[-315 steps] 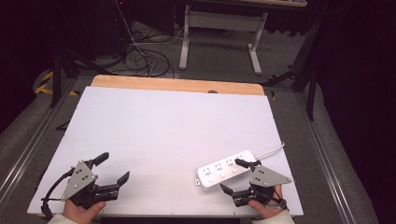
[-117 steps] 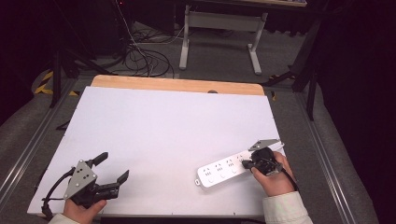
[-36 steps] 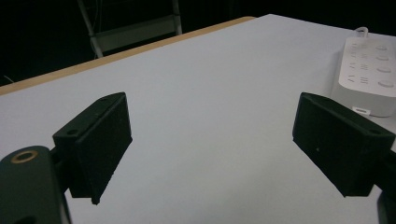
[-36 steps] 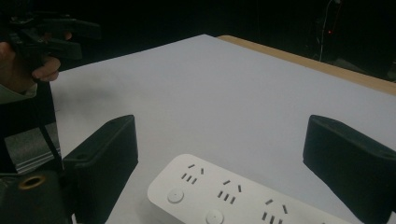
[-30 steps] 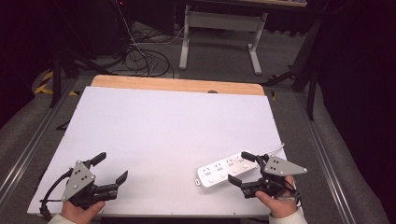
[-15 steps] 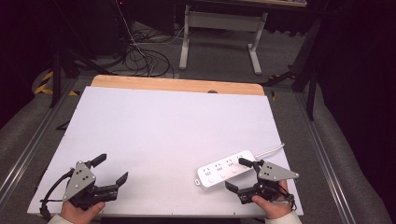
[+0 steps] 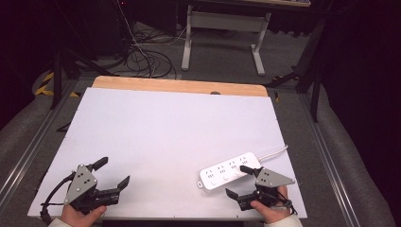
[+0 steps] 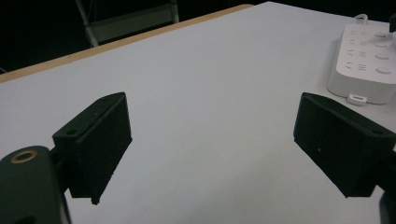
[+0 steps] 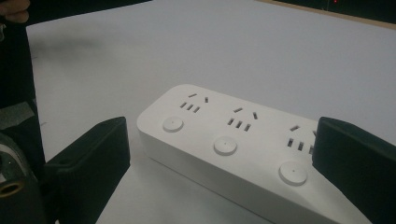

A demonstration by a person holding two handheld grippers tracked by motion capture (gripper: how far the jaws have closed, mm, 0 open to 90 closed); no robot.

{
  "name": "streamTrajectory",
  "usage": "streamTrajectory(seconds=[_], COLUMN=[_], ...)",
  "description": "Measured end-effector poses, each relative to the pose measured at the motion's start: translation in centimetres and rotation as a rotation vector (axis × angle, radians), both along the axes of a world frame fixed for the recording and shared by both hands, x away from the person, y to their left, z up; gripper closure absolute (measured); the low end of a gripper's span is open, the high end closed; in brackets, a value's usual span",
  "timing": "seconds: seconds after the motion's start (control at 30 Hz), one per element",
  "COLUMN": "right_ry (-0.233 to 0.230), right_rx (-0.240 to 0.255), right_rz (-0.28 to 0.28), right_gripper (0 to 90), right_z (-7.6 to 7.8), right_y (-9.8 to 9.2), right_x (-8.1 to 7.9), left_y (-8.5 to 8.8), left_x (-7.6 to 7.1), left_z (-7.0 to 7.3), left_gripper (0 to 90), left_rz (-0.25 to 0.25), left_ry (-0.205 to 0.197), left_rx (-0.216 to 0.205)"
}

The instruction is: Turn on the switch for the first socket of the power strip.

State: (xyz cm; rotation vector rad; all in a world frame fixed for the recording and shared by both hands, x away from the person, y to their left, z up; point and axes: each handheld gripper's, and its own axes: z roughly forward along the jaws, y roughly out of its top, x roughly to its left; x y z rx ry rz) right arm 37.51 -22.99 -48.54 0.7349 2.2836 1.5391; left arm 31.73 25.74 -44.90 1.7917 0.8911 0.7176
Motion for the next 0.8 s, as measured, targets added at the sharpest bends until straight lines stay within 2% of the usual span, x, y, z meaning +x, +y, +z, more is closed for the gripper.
streamTrajectory(seconds=[0.17,0.27,0.37,0.5,0.8], right_ry=[0.009,0.007,-0.016,-0.040,-0.059], right_rx=[0.001,-0.019,-0.051,-0.025,-0.014], right_rz=[-0.009,-0.009,-0.007,-0.016,-0.019], right_gripper=[5.6,5.6,5.9,7.0,7.0], right_z=[-0.24,-0.24,0.08,0.39,0.55], right_y=[-0.11,-0.07,-0.18,-0.49,-0.59], right_x=[-0.12,-0.01,-0.02,-0.13,-0.24], left_y=[-0.09,-0.04,0.03,0.00,0.00], left_x=[0.28,0.34,0.40,0.38,0.35], left_z=[-0.19,-0.24,-0.27,-0.28,-0.25], left_gripper=[12.0,12.0,12.0,12.0,12.0], left_rz=[0.005,0.009,0.015,0.013,0.011], left_ry=[0.002,0.001,-0.001,-0.008,-0.014], left_rx=[-0.003,-0.005,-0.009,-0.010,-0.009])
